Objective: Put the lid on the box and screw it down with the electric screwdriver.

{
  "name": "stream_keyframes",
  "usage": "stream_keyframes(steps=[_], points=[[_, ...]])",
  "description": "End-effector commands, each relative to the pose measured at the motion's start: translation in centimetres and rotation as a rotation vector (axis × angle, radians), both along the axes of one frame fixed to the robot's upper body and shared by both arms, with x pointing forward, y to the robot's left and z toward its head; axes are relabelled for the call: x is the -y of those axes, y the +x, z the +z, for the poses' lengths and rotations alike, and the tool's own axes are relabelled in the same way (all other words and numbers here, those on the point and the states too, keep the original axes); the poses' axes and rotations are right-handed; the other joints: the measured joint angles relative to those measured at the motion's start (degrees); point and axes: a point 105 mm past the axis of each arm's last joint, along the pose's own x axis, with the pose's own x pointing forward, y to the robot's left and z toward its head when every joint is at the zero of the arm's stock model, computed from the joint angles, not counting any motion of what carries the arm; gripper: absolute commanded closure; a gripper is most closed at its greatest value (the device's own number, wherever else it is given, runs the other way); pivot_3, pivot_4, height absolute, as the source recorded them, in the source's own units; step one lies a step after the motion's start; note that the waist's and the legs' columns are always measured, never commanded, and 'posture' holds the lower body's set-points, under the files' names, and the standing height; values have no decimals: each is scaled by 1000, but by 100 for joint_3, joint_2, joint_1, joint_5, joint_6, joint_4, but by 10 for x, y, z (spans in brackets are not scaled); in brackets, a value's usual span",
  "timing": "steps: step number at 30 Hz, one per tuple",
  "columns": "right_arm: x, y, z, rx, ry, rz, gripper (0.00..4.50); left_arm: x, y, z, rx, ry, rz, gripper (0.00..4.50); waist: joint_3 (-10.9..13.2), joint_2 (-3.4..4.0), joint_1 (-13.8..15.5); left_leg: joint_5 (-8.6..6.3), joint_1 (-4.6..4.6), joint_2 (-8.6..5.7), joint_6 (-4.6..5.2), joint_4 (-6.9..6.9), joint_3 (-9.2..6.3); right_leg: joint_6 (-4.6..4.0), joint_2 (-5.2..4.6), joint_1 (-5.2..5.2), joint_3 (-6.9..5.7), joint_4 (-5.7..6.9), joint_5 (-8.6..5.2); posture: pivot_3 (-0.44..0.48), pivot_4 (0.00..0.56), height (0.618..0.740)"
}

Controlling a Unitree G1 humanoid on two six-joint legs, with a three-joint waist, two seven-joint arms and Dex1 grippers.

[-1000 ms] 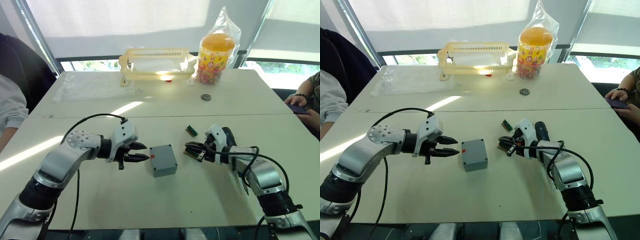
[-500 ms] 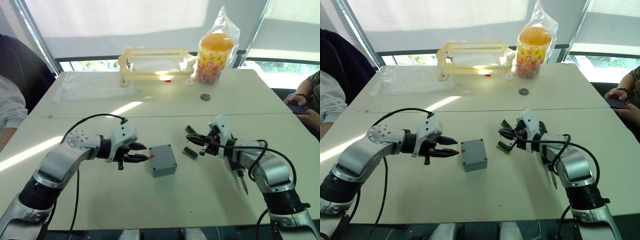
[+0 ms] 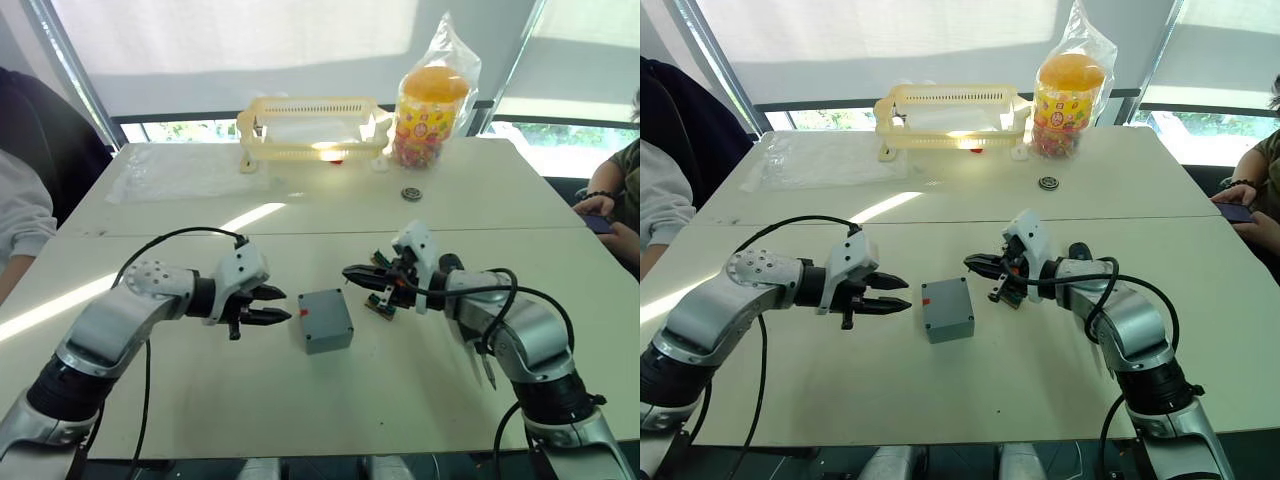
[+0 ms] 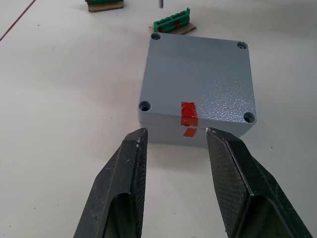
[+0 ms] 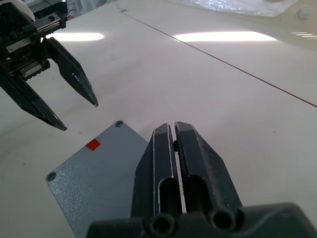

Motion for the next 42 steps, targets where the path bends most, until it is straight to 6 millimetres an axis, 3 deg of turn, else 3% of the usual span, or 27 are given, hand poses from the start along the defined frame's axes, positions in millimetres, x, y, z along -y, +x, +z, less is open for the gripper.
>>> stream_keyframes(steps=[1,20,42], points=[[-5,0,9,39,15,25,4476,2,-3,9,36,-23,-4,2627,0,0,1,0,0,0,0,0,1,0,0,0,0,0,0,0,150,740],[-14,10,0,36,3,41,4476,0,-3,6,29,-26,14,2627,0,0,2,0,0,0,0,0,1,0,1,-2,0,1,0,0,150,740],[-5,12,-3,35,-16,22,4476,0,-3,5,30,-27,14,2627,0,0,-1,0,0,0,0,-1,0,0,1,-3,0,2,0,0,150,740]])
